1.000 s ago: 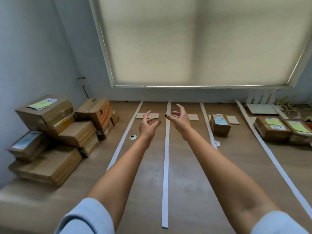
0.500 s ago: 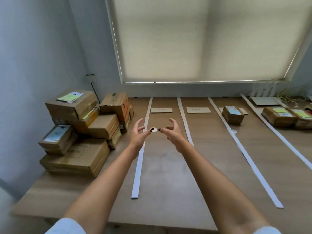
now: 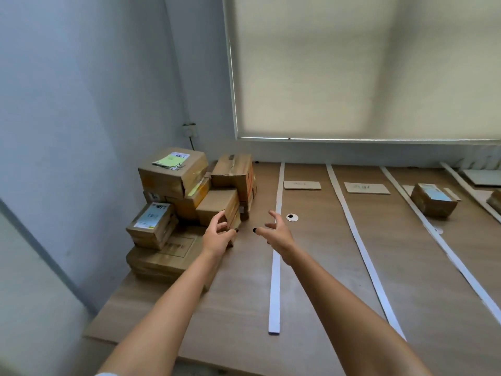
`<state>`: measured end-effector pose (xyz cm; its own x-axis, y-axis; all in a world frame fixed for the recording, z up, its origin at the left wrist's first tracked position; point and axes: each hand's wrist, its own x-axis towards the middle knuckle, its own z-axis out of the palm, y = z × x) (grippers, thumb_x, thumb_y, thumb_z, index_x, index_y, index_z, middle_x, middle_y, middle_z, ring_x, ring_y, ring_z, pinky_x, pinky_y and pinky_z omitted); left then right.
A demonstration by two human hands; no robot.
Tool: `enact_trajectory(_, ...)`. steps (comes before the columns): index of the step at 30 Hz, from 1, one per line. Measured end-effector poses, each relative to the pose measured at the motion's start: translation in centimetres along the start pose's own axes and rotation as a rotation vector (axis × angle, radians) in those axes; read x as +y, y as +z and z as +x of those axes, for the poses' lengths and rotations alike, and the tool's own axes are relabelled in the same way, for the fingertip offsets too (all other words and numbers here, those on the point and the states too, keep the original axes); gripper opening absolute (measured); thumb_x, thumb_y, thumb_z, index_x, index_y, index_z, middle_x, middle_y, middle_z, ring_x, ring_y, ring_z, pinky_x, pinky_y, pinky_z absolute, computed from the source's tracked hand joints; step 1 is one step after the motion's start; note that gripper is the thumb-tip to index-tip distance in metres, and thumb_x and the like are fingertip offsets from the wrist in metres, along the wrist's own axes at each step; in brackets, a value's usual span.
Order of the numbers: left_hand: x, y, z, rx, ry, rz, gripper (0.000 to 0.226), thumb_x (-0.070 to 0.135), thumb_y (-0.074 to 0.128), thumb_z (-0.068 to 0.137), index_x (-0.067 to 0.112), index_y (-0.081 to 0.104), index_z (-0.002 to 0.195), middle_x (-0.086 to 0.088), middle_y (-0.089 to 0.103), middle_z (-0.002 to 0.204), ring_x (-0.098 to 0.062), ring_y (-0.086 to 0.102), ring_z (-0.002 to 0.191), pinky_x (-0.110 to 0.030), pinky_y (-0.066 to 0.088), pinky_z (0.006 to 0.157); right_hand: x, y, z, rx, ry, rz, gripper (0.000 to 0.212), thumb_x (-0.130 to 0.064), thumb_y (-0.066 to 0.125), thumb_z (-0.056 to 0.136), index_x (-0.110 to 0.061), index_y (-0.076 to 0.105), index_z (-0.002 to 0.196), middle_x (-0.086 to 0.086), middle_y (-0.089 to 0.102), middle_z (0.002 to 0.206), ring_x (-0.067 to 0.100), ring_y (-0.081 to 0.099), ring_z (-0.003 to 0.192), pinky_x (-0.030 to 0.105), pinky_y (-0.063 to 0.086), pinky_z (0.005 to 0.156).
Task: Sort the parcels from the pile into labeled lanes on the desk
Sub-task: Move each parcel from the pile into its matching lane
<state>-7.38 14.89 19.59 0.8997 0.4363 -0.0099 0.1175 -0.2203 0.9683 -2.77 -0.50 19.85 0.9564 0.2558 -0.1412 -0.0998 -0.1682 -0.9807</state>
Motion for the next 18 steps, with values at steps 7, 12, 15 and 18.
enact_trajectory(7, -4.1, -9.6, 5.2, 0.040, -0.079, 0.079, 0.056, 0.015, 0.059, 0.089, 0.029, 0.039, 0.139, -0.008, 0.045, 0.139, -0.024, 0.046, 0.125, -0.044, 0.042, 0.103, -1.0, 9.1, 3.6, -0.074, -0.043, -0.012, 0.069, -0.011, 0.063, 0.084, -0.022, 0.031, 0.144, 0.012, 0.048, 0.133, 0.021, 0.051, 0.115, 0.024, 0.046, 0.083)
enact_trajectory(12, -6.0, -16.9, 11.1, 0.061, -0.069, 0.104, 0.054, 0.015, 0.059, 0.090, 0.028, 0.040, 0.138, -0.007, 0.046, 0.139, -0.022, 0.045, 0.124, -0.029, 0.039, 0.092, -1.3, 17.9, 7.5, -0.137, -0.014, -0.042, 0.070, -0.014, 0.064, 0.084, -0.026, 0.029, 0.144, 0.007, 0.047, 0.135, 0.016, 0.049, 0.113, 0.027, 0.047, 0.086)
enact_trajectory(15, -7.4, -21.4, 14.5, 0.096, -0.094, 0.105, 0.053, 0.016, 0.060, 0.089, 0.032, 0.042, 0.136, -0.005, 0.048, 0.134, -0.016, 0.047, 0.111, -0.022, 0.046, 0.080, -1.8, 23.6, 10.1, -0.142, 0.023, -0.040, 0.071, -0.014, 0.065, 0.083, -0.025, 0.030, 0.144, 0.007, 0.047, 0.136, 0.019, 0.048, 0.120, 0.027, 0.046, 0.090)
enact_trajectory(18, -9.4, -25.2, 17.3, 0.111, -0.132, 0.120, 0.051, 0.015, 0.061, 0.088, 0.030, 0.045, 0.134, -0.005, 0.050, 0.134, -0.014, 0.048, 0.108, -0.024, 0.048, 0.076, -1.8, 28.6, 12.4, -0.147, 0.052, -0.072, 0.072, -0.016, 0.066, 0.083, -0.024, 0.030, 0.144, 0.007, 0.047, 0.137, 0.021, 0.047, 0.124, 0.026, 0.045, 0.088)
